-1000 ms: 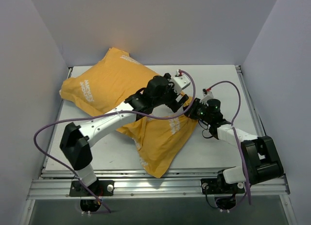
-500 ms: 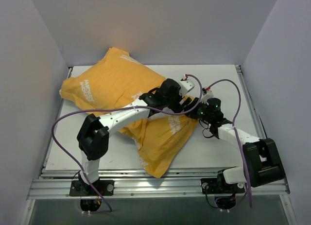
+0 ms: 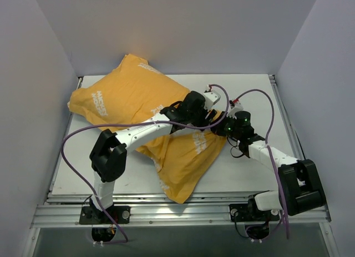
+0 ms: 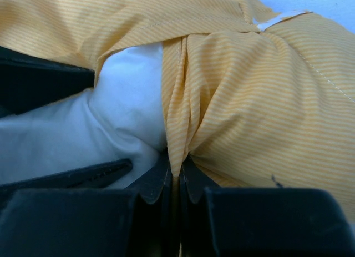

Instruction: Remove the pillowcase from the pillow

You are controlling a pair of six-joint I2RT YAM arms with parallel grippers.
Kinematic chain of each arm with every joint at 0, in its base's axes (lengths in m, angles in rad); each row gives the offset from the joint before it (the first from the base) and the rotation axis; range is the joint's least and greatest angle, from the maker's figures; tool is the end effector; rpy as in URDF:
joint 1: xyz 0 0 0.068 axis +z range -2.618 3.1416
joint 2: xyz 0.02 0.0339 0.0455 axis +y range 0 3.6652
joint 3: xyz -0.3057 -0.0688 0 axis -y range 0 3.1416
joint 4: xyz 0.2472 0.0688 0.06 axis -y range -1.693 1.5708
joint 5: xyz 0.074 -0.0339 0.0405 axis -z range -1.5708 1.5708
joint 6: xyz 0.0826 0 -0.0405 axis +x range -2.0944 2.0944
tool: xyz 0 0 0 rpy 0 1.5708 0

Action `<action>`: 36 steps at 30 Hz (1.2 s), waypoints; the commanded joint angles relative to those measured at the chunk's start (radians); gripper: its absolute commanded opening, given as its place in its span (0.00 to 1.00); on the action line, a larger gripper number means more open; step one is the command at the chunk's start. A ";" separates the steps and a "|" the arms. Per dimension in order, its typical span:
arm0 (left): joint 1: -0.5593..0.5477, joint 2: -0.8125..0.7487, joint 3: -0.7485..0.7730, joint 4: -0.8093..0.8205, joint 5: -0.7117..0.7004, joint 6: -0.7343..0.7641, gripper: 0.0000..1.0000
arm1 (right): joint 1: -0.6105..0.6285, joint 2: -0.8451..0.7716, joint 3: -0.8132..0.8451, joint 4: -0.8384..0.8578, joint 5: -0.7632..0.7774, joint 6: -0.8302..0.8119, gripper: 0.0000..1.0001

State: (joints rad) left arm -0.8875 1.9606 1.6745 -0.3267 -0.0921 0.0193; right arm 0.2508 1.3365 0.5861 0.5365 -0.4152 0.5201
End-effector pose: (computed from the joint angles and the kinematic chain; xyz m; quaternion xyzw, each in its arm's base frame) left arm 0.3330 -0.3970 0.2942 0.3692 0.8062 -0.1566 0.4349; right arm 0.2987 0.1109 0.2544 -0.0259 0.7723 0.3796 0.5087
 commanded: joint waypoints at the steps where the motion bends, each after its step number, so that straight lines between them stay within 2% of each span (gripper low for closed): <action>1: -0.008 0.032 -0.028 -0.084 0.083 -0.074 0.68 | 0.030 -0.036 0.050 -0.046 0.021 -0.034 0.00; 2: -0.007 0.032 -0.035 -0.083 0.083 -0.082 0.45 | 0.036 -0.037 0.055 -0.055 0.030 -0.038 0.00; 4: -0.007 0.027 -0.041 -0.083 0.081 -0.088 0.21 | 0.051 -0.042 0.070 -0.088 0.068 -0.049 0.00; 5: -0.005 0.023 -0.050 -0.080 0.078 -0.096 0.04 | 0.053 -0.045 0.073 -0.096 0.079 -0.051 0.00; 10: 0.010 -0.049 -0.087 -0.063 0.051 -0.102 0.02 | 0.047 -0.066 0.112 -0.196 0.168 -0.051 0.00; 18: 0.058 -0.241 -0.193 -0.077 0.025 -0.105 0.02 | 0.012 -0.117 0.257 -0.421 0.467 -0.062 0.00; 22: 0.104 -0.350 -0.262 -0.083 0.008 -0.110 0.02 | -0.011 -0.111 0.307 -0.521 0.564 -0.054 0.00; 27: 0.191 -0.423 -0.341 -0.101 -0.026 -0.140 0.02 | -0.053 -0.094 0.281 -0.586 0.599 -0.003 0.00; 30: 0.211 -0.443 -0.367 -0.101 -0.058 -0.142 0.02 | -0.058 -0.099 0.210 -0.543 0.518 0.009 0.00; 32: 0.219 -0.443 -0.372 -0.116 -0.070 -0.148 0.02 | -0.058 -0.096 0.150 -0.449 0.440 0.011 0.00; 36: 0.271 -0.471 -0.413 -0.143 -0.124 -0.186 0.02 | -0.084 -0.053 0.087 -0.423 0.449 0.050 0.00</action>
State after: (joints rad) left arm -0.7513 1.5963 1.3041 -0.2569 0.0246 -0.1867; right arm 0.2924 1.2541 0.7334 0.1814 -0.2054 0.6048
